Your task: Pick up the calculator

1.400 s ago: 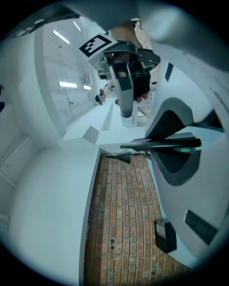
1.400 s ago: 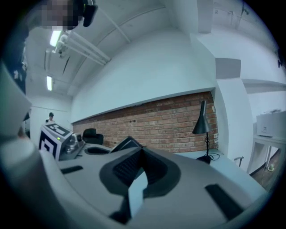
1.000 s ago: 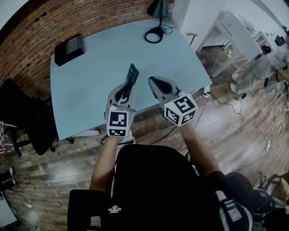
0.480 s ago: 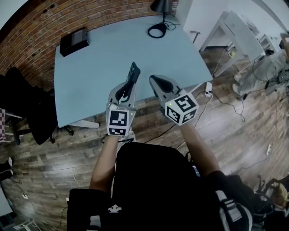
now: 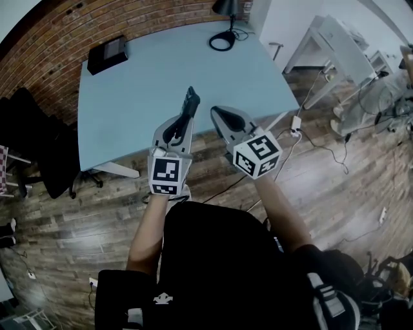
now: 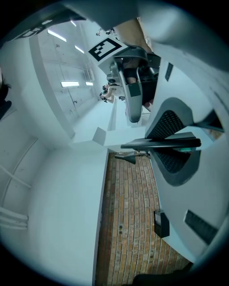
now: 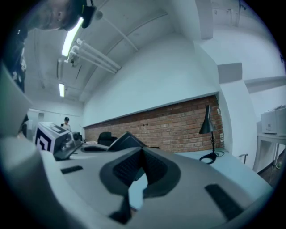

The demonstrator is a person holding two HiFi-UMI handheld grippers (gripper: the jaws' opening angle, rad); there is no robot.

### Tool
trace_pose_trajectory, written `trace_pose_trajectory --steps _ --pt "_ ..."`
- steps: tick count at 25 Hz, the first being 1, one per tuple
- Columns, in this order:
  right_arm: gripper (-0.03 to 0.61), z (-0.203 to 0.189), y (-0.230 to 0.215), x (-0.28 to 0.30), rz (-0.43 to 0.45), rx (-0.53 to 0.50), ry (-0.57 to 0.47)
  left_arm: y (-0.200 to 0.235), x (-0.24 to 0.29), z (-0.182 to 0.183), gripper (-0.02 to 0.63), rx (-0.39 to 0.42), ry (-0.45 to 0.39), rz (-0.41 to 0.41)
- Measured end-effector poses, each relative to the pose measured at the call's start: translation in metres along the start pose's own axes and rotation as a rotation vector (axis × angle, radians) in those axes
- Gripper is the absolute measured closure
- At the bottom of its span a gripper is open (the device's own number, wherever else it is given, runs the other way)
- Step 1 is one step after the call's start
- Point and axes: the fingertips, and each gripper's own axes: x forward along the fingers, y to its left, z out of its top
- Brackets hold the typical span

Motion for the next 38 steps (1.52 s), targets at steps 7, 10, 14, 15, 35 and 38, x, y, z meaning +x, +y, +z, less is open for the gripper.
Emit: trace_pose_trajectory --steps 7,10,14,15,35,38 --pt "0.574 -0.003 0.001 -0.022 0.000 0.005 -0.005 -0.019 -0.012 0.000 0.546 0.002 0.000 0.013" --pt "0.574 -0.006 0.005 -0.031 0.004 0.009 -0.004 -0.025 -0.018 0.001 0.546 0.003 0.004 0.022" --pt "0.574 -0.010 0.005 -0.039 0.000 0.016 0.000 -0.029 -0.023 0.006 0.546 -0.004 -0.007 0.035" --pt "0.574 -0.012 0.006 -0.040 -0.004 0.019 -0.001 -0.029 -0.025 0.006 0.546 -0.010 -0.009 0.034" --pt "0.574 -0.010 0.023 -0.043 -0.038 0.019 -0.002 -0.028 -0.048 0.005 0.546 -0.022 -0.022 -0.010" --pt "0.574 -0.008 0.037 -0.040 -0.034 0.013 -0.006 -0.021 -0.057 0.006 0.546 -0.023 -0.026 -0.009"
